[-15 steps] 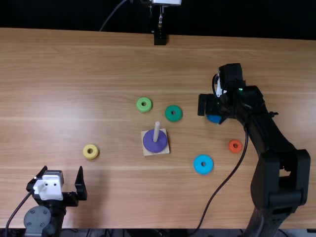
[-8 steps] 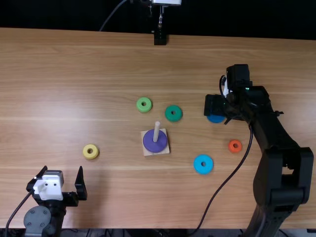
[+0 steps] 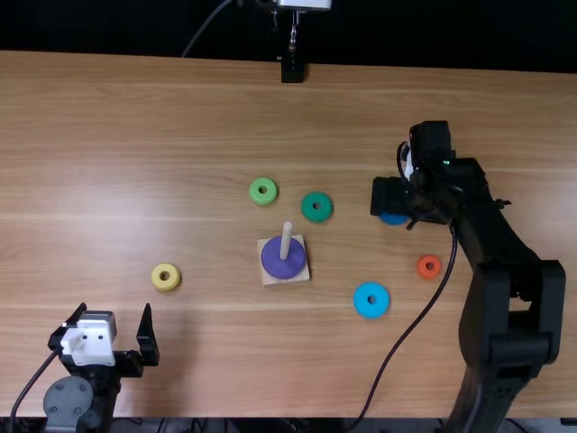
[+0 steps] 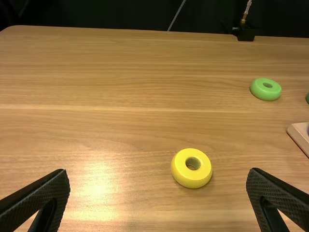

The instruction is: Build the Hanoi tower: stack the rings onto the peg from bottom to top in this color order: purple, dark blue, light blue, dark green, light green, yellow, orange.

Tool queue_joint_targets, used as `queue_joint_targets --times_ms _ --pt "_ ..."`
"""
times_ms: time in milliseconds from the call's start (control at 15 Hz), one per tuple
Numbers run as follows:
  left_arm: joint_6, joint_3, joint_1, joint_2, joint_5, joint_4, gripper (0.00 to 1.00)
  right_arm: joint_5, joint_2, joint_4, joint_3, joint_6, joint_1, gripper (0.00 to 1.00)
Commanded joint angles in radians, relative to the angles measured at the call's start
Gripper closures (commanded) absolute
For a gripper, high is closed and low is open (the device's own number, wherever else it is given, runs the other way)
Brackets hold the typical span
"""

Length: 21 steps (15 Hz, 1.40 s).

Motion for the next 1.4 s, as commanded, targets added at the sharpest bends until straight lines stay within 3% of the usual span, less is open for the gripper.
queue_joint_targets --times_ms 0,333,400,600,733,933,1200,1333 --pt "0.004 -0.11 0.004 -0.012 0.007 -0.078 0.0 0.002 0.023 0.002 0.03 0.014 0.002 0.0" --pt "0.004 -0.11 0.004 -0.012 0.007 -0.078 0.0 0.0 0.023 -0.011 0.026 0.016 0.003 0.01" --pt "0.004 -0.11 0.004 -0.012 0.007 -0.078 0.0 0.0 0.023 -0.013 0.025 0.016 0.003 0.22" --pt "0.004 -0.11 0.004 -0.012 0.007 -0.078 0.0 0.002 0.023 -0.013 0.017 0.016 0.005 0.43" --pt "0.004 -0.11 0.004 -0.012 0.007 -0.078 0.0 0.004 0.023 -0.013 0.016 0.016 0.006 0.69" --pt "0.004 -0.11 0.004 -0.012 0.007 -0.078 0.0 0.004 0.02 -0.011 0.016 0.004 0.006 0.96" --pt "0.004 -0.11 0.004 -0.012 0.007 -0.078 0.0 0.0 -0.002 -0.013 0.028 -0.001 0.022 0.97" --pt "0.004 -0.11 0.004 -0.012 0.007 -0.078 0.0 -0.001 -0.117 -0.018 0.03 -0.008 0.042 0.97"
